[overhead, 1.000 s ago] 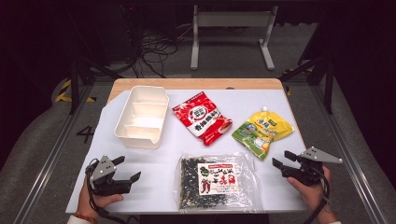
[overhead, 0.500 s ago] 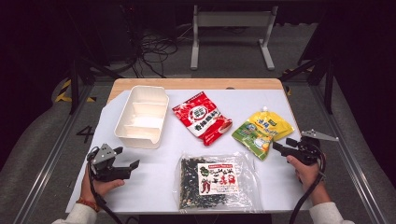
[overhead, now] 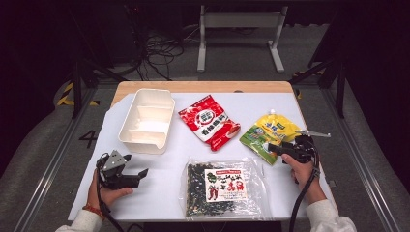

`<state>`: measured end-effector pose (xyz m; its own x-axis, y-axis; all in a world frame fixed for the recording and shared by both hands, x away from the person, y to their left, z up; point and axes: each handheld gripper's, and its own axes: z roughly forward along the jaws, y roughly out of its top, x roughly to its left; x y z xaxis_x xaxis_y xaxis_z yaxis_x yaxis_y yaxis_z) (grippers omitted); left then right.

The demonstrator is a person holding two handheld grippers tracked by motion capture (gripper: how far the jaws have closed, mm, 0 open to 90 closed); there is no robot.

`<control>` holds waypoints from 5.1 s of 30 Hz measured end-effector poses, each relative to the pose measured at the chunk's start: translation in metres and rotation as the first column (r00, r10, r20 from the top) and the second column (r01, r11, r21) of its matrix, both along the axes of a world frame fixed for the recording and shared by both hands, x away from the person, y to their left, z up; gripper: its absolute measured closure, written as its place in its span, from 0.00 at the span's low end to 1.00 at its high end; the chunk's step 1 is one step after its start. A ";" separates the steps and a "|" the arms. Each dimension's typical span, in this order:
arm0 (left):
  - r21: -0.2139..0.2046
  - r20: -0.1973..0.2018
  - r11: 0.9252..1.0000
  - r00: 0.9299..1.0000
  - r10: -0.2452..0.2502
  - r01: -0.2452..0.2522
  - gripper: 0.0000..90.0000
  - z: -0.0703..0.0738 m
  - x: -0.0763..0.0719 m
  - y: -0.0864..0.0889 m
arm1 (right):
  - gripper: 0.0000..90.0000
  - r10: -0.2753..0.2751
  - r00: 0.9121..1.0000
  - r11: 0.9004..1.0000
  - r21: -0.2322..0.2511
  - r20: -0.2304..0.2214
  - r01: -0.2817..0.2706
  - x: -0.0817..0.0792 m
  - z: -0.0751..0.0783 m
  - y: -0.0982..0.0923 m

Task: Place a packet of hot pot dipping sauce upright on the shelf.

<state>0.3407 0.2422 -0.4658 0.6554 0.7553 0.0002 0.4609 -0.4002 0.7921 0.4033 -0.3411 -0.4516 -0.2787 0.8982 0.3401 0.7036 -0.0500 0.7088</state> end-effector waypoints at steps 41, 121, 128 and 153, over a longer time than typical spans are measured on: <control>-0.025 -0.001 0.992 0.992 -0.127 0.127 0.20 0.006 -0.009 -0.021 | 0.41 0.030 0.998 0.995 -0.094 0.059 -0.024 0.015 0.004 0.006; -0.174 0.058 0.945 0.961 -0.270 0.276 0.21 0.069 0.009 -0.104 | 0.87 0.465 0.792 0.880 -0.112 0.396 -0.461 -0.011 0.074 0.124; -0.249 0.033 0.925 0.957 -0.287 0.286 0.22 0.073 0.022 -0.123 | 0.87 0.488 0.771 0.866 -0.118 0.410 -0.485 -0.029 0.064 0.131; -0.228 0.205 0.893 0.916 -0.344 0.387 1.00 0.085 0.025 -0.120 | 0.74 0.576 0.702 0.809 -0.172 0.419 -0.562 -0.048 0.045 0.164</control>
